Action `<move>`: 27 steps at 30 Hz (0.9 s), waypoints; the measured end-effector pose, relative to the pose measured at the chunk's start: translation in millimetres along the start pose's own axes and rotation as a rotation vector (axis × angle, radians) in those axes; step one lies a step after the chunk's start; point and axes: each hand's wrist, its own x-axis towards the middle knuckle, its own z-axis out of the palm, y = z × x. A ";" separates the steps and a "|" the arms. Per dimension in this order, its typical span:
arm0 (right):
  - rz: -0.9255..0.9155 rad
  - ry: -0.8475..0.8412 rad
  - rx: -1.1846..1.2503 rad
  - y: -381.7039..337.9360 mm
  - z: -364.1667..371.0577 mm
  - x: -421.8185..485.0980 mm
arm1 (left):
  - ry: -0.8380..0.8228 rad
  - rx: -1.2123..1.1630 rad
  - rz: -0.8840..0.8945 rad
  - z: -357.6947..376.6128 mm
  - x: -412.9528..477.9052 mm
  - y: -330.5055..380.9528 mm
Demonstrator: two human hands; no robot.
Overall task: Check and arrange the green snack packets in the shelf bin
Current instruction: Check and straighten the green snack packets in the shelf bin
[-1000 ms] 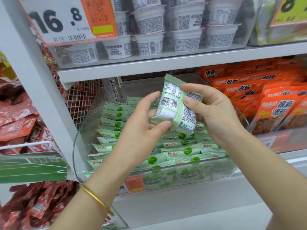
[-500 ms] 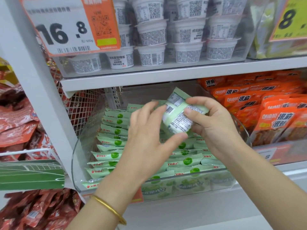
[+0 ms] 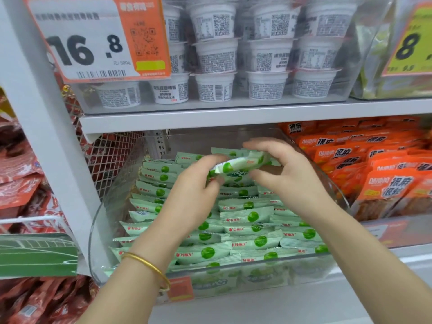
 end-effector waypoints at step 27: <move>0.068 -0.285 -0.797 7.9 20.1 39.5 | -0.013 0.193 -0.076 11.1 7.0 -18.5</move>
